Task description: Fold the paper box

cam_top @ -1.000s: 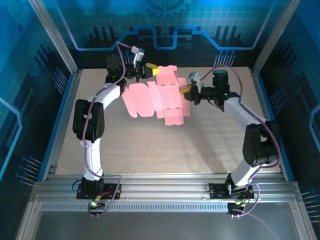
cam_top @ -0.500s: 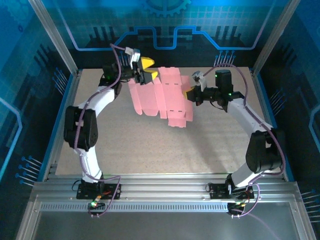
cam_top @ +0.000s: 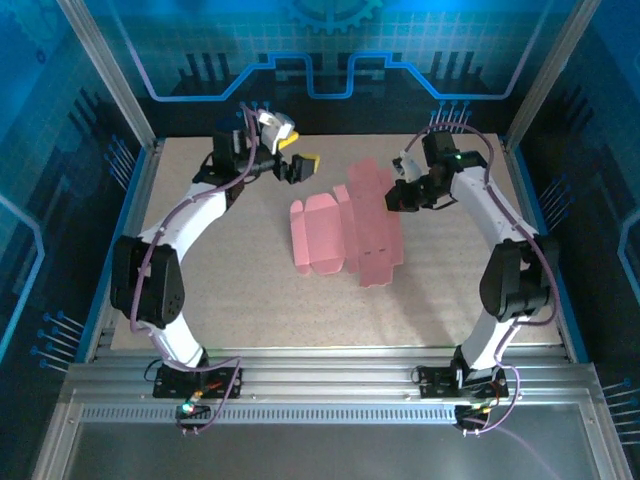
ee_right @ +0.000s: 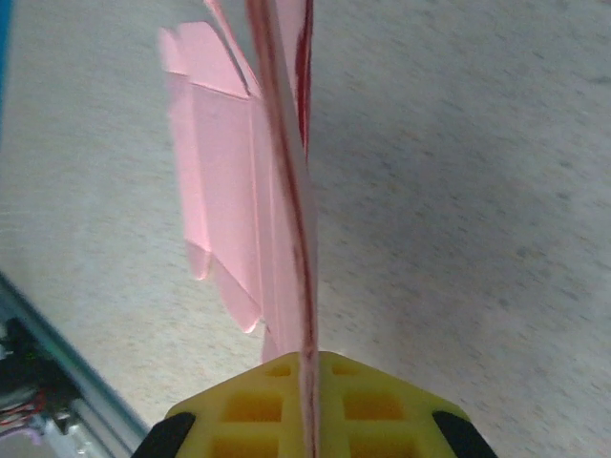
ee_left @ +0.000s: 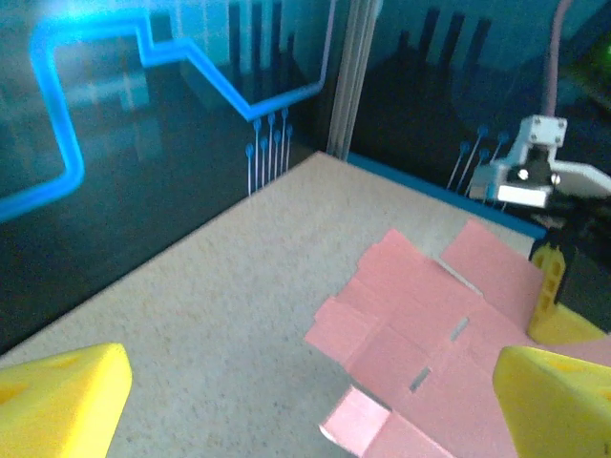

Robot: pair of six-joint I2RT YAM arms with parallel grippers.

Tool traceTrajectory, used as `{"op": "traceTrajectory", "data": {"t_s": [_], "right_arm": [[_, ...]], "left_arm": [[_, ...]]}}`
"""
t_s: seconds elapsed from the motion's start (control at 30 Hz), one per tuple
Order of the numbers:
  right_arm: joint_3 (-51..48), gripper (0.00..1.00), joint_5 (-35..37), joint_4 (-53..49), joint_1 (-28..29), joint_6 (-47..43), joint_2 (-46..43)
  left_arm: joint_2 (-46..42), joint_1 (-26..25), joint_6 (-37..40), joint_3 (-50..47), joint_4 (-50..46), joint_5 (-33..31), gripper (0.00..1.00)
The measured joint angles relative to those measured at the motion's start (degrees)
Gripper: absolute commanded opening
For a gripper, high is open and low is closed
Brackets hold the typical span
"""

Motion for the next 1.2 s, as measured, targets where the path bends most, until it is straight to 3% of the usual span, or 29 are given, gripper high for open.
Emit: {"op": "traceTrajectory", "data": {"t_s": [0.13,0.33,0.67,1.07,1.2], "right_arm": [[4.7,0.0,7.3,-4.6,0.5,-1.6,4.0],[10.1,0.0,12.3,-9.0,3.3,-6.2,8.4],[19.6,0.0,14.7,-14.8,4.6,-9.5,15.0],[20.5,0.0,14.3,-15.8,4.6,-9.5,15.9],[20.5,0.0,14.0,-15.8,4.6,-9.4,15.9]], "left_arm": [[4.4,-2.1,1.3,0.1,-1.2,-0.3,0.98],[13.4,-5.7,3.4,3.4,-5.6,-0.3,0.95],[20.1,-7.0,2.4,7.5,-9.0,6.0,0.7],[27.3,-7.0,-1.7,13.8,-13.4,9.7,0.77],[30.0,-7.0,-1.7,16.8,-15.4,10.0,0.68]]}}
